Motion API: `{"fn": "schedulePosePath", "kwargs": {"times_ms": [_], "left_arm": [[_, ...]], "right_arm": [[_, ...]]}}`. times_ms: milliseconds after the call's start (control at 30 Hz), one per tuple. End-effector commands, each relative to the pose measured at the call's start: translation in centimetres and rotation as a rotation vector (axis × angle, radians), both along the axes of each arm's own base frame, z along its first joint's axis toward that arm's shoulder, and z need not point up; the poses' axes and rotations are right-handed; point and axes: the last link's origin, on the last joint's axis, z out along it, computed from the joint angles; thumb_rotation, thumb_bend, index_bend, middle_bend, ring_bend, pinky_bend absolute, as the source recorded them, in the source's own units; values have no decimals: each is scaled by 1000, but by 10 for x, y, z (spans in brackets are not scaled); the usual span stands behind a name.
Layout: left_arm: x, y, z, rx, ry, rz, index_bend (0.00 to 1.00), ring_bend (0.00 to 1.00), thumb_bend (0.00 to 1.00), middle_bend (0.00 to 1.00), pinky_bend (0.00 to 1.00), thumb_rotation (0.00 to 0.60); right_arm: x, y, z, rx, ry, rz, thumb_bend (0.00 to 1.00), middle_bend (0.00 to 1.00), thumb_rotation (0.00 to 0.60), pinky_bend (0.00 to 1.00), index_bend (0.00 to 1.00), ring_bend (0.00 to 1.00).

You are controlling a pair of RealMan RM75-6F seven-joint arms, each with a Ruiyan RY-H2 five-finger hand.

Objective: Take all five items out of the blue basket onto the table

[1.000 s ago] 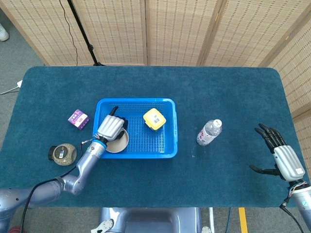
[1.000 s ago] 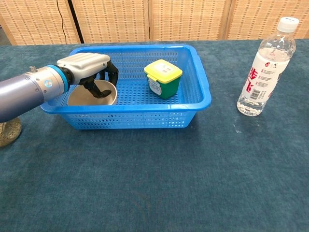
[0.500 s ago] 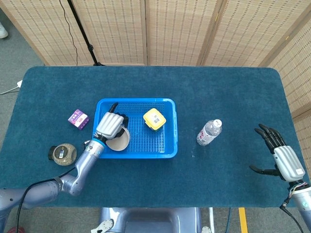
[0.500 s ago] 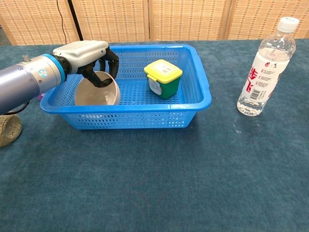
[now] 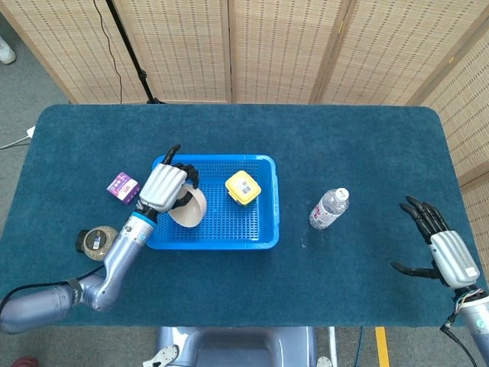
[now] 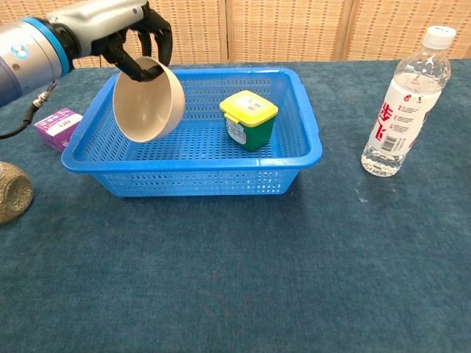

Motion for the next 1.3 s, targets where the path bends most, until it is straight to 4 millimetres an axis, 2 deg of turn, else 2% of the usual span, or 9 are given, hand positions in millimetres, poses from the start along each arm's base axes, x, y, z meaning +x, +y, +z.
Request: {"fn": "schedulePosePath", "kwargs": {"times_ms": [33,233,500,667,867,900,1000,1067,1300], "left_arm": [[2,0,26,55,-28,-8,696,488,503,505,18,600],[-9,6,81,168,-74,21,696,488,503,505,29,600],[-85,16,138,256,-64,223,696,488,503,505,29,600],[-137,21,133,219,-30,339,696,488,503,505,29,600],[-170,21,109,168,7,387,646,408,490,453,23,600],[-175,21,104,158,20,397,593,331,473,378,16,600],[-186,20,94,130,47,416,170,36,357,47,0,600],[-193,19,87,92,56,431,9,0,284,0,0,600],[-188,13,94,99,5,386,0,0,242,0,0,600]], "right_arm": [[0,1,0,1,0,2,0,0,600,0,0,0],[2,2,-1,5,-1,11,0,0,600,0,0,0],[5,5,-2,8,-2,24,0,0,600,0,0,0],[6,6,-4,15,7,30,0,0,600,0,0,0],[7,7,-8,22,20,30,0,0,600,0,0,0],[7,7,-9,24,23,28,0,0,600,0,0,0],[5,6,-10,26,30,21,0,0,600,0,0,0],[5,6,-10,26,35,19,0,0,600,0,0,0],[5,6,-11,24,51,24,0,0,600,0,0,0]]}}
